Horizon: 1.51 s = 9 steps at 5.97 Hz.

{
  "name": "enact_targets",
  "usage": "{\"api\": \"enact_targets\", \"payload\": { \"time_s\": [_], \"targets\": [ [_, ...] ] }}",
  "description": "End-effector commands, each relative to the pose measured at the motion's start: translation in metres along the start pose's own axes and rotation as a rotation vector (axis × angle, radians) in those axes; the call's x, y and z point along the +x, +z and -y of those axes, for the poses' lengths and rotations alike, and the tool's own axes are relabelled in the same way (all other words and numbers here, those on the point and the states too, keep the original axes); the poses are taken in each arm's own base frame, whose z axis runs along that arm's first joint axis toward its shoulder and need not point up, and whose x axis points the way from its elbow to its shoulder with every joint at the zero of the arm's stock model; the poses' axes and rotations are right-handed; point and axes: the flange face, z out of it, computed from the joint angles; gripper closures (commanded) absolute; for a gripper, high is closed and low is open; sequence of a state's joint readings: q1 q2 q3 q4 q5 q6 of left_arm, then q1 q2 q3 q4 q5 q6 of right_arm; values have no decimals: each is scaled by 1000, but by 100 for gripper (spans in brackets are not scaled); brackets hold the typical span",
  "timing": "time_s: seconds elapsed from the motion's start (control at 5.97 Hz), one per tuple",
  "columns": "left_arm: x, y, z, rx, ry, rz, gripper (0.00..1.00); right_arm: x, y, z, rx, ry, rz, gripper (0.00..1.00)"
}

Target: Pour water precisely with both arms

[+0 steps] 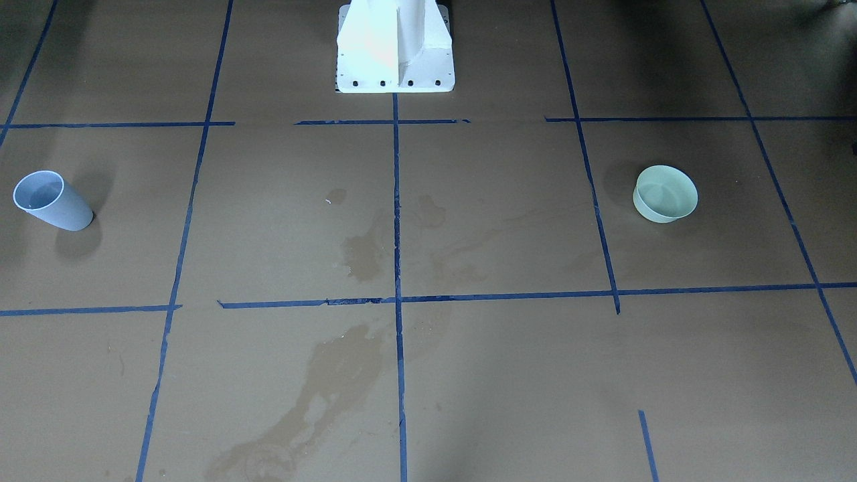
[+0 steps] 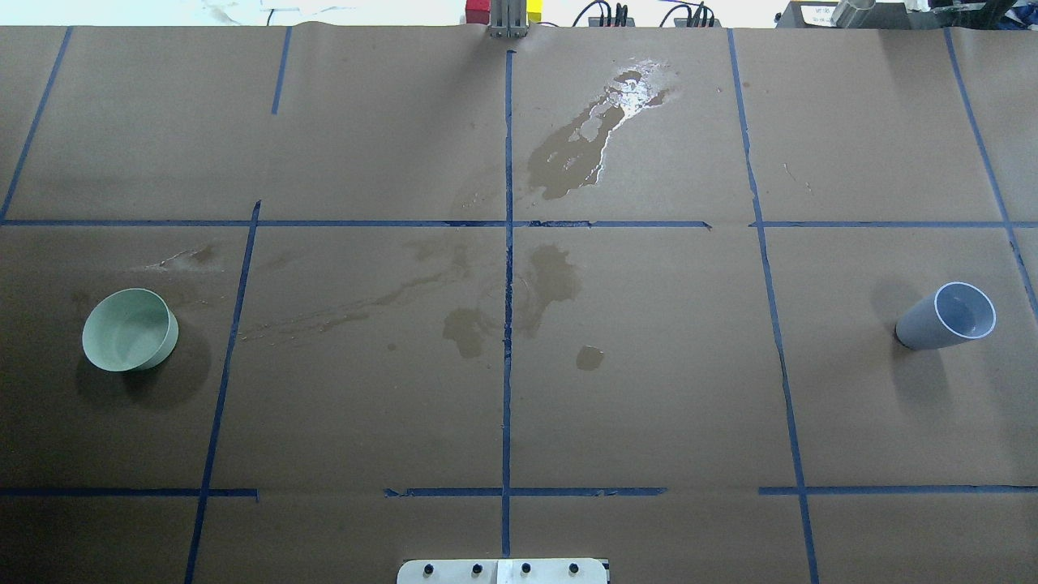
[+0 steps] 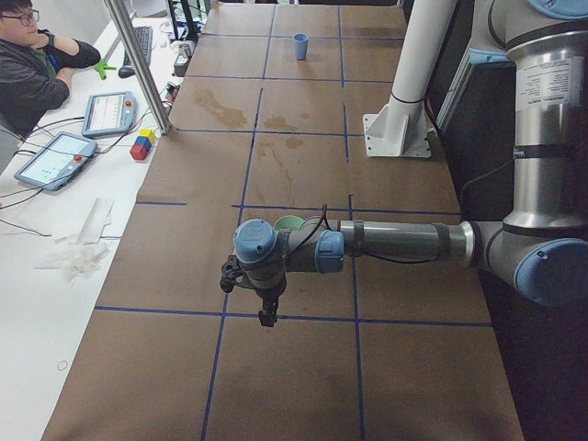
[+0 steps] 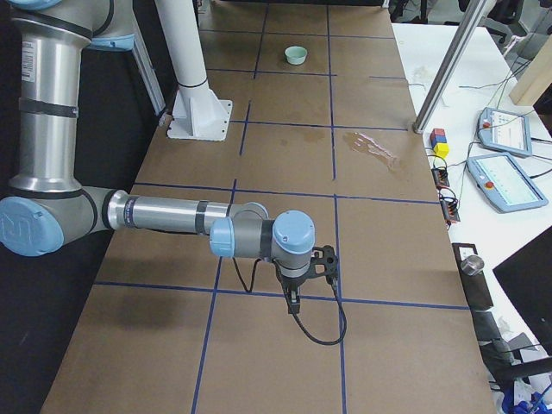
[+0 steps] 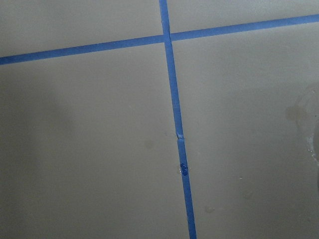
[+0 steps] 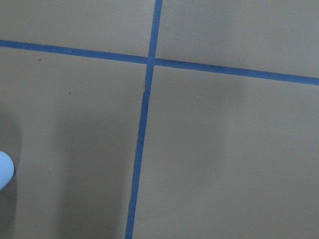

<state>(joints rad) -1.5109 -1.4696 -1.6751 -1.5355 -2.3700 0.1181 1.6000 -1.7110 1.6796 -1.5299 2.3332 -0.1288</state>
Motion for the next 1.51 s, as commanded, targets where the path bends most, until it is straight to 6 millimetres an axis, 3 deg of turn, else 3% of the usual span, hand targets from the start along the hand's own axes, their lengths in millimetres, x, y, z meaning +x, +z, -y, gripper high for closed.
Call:
{"api": "enact_targets", "payload": {
  "time_s": [0.0, 0.5, 0.84, 1.17, 1.34],
  "targets": [
    [3, -3, 4, 7, 7, 4, 0, -1, -1, 1, 2, -2, 0, 0],
    [19, -18, 15, 40, 37, 9, 0, -9, -7, 10, 20, 2, 21, 0],
    [45, -47, 62, 93, 59, 0, 0, -17, -17, 16, 62, -40, 13, 0],
    [69, -63, 66, 160, 118, -5, 0, -24, -13, 17, 81, -82, 19, 0],
    [94, -39, 68, 150, 43, -25, 0, -29, -4, 18, 61, -86, 23, 0]
  ]
}}
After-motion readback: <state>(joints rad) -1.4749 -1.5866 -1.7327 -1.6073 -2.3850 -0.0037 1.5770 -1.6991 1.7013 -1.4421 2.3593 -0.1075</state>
